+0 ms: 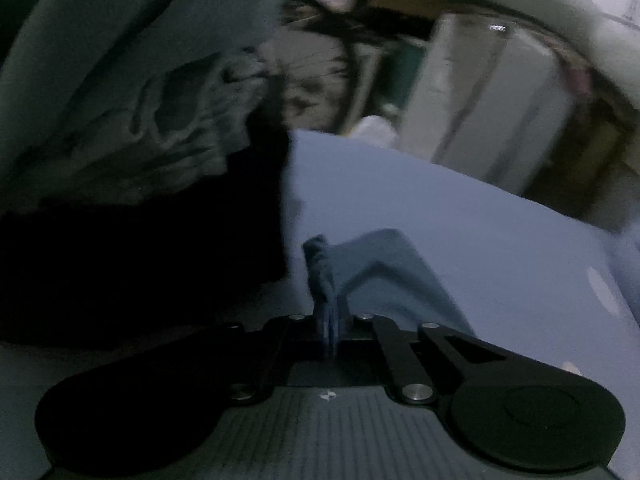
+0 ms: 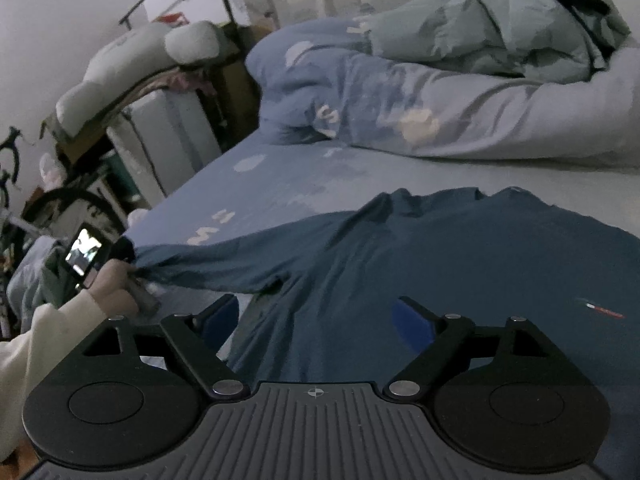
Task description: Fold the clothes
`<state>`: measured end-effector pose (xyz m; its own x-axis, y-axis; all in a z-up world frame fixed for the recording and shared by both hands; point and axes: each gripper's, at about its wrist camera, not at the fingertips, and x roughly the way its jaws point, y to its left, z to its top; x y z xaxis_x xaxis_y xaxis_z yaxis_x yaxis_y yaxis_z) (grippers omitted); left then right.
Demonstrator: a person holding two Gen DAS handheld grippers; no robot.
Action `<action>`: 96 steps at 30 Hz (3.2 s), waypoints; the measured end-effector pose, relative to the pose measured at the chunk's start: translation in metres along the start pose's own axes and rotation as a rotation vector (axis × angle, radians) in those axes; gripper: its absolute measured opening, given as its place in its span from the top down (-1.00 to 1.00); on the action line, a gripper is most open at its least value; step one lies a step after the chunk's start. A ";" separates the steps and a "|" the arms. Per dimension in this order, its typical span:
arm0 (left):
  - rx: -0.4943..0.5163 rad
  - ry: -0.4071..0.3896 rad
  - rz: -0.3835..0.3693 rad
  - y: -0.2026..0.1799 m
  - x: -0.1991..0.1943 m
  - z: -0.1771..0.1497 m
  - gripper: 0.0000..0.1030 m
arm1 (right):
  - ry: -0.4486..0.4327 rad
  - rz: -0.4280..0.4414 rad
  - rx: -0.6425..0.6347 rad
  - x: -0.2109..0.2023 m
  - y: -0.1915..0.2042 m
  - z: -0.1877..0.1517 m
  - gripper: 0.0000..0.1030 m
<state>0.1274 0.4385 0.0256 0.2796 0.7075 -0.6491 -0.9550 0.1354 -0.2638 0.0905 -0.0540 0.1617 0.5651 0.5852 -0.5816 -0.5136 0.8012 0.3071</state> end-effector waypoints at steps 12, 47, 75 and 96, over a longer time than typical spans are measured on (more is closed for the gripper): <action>0.823 -0.263 -0.634 -0.062 -0.118 -0.124 0.91 | -0.055 0.020 -0.023 -0.002 0.022 0.015 -0.69; 1.051 -0.311 -1.003 0.051 -0.156 -0.129 0.91 | 0.174 0.313 0.556 0.187 -0.002 -0.011 -0.76; 1.030 -0.384 -1.107 0.055 -0.174 -0.068 0.90 | -0.043 0.476 1.467 0.234 0.073 -0.114 -0.57; 1.109 -0.409 -1.181 0.078 -0.201 -0.087 0.90 | -0.137 0.376 0.947 0.177 0.039 -0.054 0.94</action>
<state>0.0051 0.2461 0.0734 0.9767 -0.0361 -0.2118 0.0950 0.9566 0.2754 0.1354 0.0744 0.0296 0.5724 0.7802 -0.2524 0.0137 0.2987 0.9543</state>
